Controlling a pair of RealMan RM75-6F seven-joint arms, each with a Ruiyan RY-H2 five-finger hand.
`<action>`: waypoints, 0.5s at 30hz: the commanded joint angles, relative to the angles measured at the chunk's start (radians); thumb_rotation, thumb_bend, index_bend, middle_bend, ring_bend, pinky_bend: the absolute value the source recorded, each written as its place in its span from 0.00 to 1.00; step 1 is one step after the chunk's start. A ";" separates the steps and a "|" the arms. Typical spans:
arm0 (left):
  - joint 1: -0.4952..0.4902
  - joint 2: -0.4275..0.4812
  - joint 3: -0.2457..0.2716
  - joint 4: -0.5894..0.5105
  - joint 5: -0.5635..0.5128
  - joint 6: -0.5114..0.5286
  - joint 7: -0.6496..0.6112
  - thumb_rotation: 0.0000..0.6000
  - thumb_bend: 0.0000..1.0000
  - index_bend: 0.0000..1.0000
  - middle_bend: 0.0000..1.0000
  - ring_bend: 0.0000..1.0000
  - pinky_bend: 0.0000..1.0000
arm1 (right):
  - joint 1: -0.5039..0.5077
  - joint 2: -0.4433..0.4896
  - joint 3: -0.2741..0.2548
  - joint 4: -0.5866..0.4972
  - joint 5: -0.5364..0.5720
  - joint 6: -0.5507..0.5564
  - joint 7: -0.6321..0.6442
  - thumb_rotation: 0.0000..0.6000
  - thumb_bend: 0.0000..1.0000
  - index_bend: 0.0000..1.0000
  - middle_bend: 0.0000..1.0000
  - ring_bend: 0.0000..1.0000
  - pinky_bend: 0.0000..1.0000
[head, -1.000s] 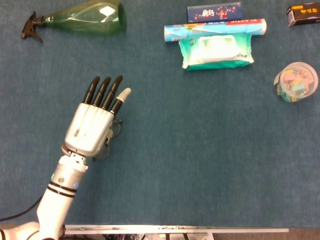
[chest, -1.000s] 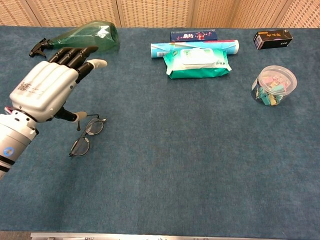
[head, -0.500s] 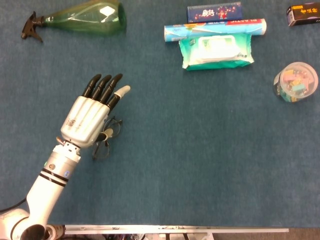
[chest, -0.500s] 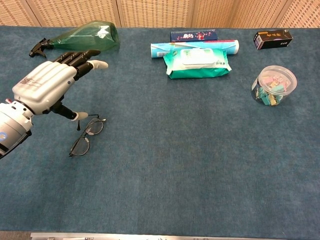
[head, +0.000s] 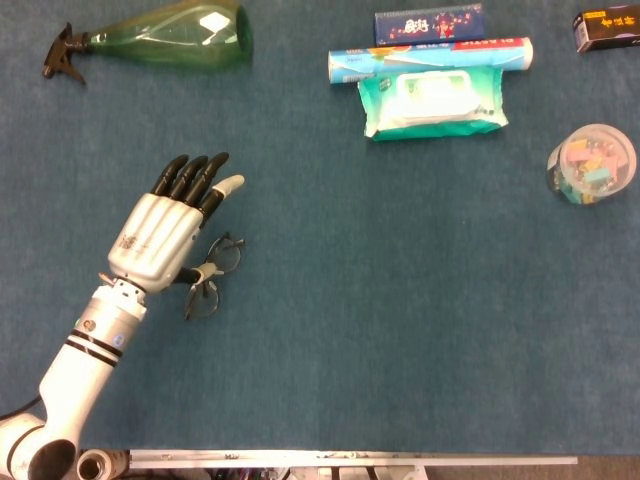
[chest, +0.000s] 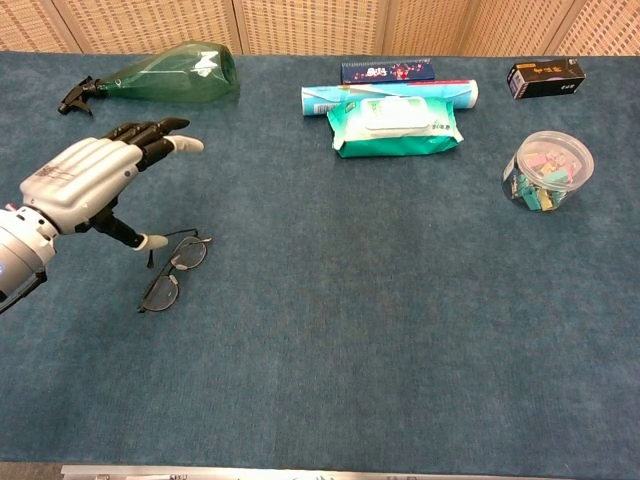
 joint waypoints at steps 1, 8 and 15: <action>0.003 0.001 0.002 0.010 -0.004 -0.002 -0.013 0.93 0.01 0.13 0.00 0.00 0.00 | 0.000 0.000 0.000 0.000 0.001 -0.001 -0.001 1.00 0.32 0.52 0.37 0.23 0.28; 0.009 -0.002 0.013 0.036 -0.015 -0.013 -0.035 0.94 0.01 0.13 0.00 0.00 0.00 | 0.000 0.001 0.000 -0.001 0.001 0.000 0.003 1.00 0.32 0.52 0.37 0.23 0.28; 0.016 -0.015 0.027 0.070 -0.023 -0.025 -0.052 0.93 0.01 0.13 0.00 0.00 0.00 | 0.000 0.002 0.001 -0.001 0.001 0.000 0.004 1.00 0.32 0.52 0.37 0.23 0.28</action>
